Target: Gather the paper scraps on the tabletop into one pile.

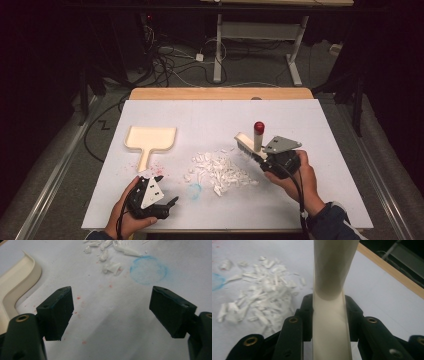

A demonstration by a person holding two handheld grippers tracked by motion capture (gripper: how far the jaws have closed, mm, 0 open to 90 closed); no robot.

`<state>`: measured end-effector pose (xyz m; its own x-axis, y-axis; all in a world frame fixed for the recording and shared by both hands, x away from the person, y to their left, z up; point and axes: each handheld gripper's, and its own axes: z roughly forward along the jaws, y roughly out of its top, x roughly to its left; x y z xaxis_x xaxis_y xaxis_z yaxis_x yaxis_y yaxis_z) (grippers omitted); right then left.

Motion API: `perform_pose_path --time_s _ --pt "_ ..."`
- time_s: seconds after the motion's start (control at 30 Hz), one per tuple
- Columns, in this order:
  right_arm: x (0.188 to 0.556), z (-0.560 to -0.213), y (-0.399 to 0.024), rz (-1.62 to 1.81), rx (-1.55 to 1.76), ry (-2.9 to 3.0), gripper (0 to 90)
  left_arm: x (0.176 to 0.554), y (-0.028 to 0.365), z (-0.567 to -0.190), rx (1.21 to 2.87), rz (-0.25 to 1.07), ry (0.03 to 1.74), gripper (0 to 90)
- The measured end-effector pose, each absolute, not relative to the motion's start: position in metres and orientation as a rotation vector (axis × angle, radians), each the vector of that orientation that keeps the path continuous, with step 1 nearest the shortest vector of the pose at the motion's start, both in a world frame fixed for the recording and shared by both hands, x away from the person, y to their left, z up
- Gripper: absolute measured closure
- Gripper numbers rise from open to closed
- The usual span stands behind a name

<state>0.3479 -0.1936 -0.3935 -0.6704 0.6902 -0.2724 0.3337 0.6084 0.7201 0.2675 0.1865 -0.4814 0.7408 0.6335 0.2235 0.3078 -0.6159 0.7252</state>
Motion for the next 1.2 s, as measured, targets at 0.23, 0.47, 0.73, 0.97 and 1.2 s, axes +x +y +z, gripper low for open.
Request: perform_pose_path --time_s 0.23,0.47,0.73,0.97,1.2 --pt "0.372 -0.407 -0.223 0.851 0.951 2.269 68.0 0.270 0.185 -0.482 2.262 0.618 0.685 18.4" --pt "0.386 -0.418 -0.230 0.783 1.003 2.220 68.0 0.270 0.184 -0.482 2.270 0.616 0.682 18.4" --pt "0.379 -0.426 -0.188 0.719 0.847 2.351 67.4 0.271 0.183 -0.483 2.278 0.609 0.678 18.5" --pt "0.351 -0.409 -0.159 0.876 0.693 2.452 68.0 0.270 0.184 -0.483 2.278 0.608 0.678 18.7" --pt "0.341 -0.386 -0.173 0.962 0.690 2.399 67.9 0.269 0.184 -0.483 2.273 0.617 0.682 18.7"
